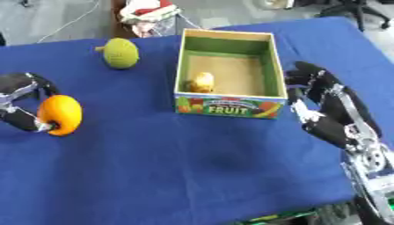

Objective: Pick up objects on the table and place them in the box.

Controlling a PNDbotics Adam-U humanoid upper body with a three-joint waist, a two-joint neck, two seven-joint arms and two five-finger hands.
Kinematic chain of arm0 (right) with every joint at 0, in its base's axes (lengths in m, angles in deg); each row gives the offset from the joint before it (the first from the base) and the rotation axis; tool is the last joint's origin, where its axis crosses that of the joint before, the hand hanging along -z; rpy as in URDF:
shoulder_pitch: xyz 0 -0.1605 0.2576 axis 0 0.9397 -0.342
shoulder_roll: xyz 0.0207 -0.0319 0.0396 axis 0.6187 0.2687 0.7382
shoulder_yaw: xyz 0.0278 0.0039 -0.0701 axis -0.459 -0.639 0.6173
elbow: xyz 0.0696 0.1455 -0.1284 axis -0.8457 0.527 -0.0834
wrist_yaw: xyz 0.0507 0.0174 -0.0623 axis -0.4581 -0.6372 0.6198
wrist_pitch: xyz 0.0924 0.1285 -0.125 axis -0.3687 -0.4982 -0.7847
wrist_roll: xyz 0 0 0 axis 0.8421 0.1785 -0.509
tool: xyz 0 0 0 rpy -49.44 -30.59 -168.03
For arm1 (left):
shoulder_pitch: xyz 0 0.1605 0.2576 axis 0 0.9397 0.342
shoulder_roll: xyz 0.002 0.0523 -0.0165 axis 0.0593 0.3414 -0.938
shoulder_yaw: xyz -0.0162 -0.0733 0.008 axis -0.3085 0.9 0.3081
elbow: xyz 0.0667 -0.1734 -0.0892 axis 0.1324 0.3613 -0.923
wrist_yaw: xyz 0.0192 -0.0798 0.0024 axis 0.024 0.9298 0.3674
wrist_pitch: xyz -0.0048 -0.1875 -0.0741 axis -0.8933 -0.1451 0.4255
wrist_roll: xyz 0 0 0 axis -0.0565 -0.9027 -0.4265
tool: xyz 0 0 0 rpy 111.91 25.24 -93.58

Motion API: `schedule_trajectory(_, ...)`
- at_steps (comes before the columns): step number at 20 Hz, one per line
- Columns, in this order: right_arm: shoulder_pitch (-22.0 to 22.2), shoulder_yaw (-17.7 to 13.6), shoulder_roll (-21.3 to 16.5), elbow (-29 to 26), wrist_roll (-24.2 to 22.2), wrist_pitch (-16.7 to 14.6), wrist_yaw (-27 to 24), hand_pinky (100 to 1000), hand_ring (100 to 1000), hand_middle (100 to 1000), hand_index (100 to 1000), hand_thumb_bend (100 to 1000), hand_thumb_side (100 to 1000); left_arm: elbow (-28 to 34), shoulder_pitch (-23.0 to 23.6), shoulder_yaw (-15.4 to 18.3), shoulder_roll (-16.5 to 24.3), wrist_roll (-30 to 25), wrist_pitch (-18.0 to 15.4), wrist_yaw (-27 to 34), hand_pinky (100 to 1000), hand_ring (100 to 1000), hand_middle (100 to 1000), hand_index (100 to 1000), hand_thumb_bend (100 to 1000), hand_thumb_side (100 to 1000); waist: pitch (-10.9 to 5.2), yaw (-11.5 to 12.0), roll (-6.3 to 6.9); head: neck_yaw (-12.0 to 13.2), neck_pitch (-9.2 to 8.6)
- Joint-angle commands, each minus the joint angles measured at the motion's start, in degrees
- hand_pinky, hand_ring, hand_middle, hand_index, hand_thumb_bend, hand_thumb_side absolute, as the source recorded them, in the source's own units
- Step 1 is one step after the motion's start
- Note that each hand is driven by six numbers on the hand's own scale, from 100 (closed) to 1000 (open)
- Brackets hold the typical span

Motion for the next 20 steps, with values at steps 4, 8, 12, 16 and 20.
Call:
schedule_trajectory(4, -0.3, -0.5, -0.8, -0.5, 0.2, -0.1, 0.3, 743, 793, 763, 901, 100, 315, 0.0, -1.3, -0.4, 0.0, 2.3, -0.9, -0.8, 636, 510, 490, 612, 296, 100, -0.95, -0.3, -0.17, -0.4, -0.26)
schedule_trajectory(8, -0.3, -0.5, -0.8, -0.5, 0.2, 0.0, 0.3, 743, 793, 763, 901, 100, 316, 4.2, -1.1, -0.5, 0.9, 3.7, -1.6, 1.7, 620, 493, 446, 558, 296, 100, -1.02, -0.3, -0.14, -0.5, -0.26)
schedule_trajectory(12, -0.3, -0.5, -0.8, -0.4, 0.2, -0.1, 0.4, 743, 793, 763, 901, 100, 316, 10.1, -1.9, -1.0, 2.7, 3.6, -2.0, 4.5, 617, 488, 444, 550, 290, 100, -1.15, -0.3, -0.08, -0.5, -0.25)
schedule_trajectory(16, -0.1, -0.4, -0.9, -0.4, 0.1, -0.1, 0.3, 743, 793, 763, 901, 100, 317, 15.7, -4.8, -1.7, 3.6, 2.7, -1.1, 6.6, 623, 491, 449, 551, 292, 100, -1.44, -0.5, -0.05, -0.5, -0.06)
schedule_trajectory(20, 0.0, 0.0, -0.8, -0.3, -0.3, -0.1, 0.2, 743, 793, 764, 901, 100, 317, 15.2, -10.7, -3.0, 0.3, 1.8, -0.1, 5.6, 627, 495, 453, 556, 297, 100, -1.83, -1.0, 0.01, -0.4, 0.19)
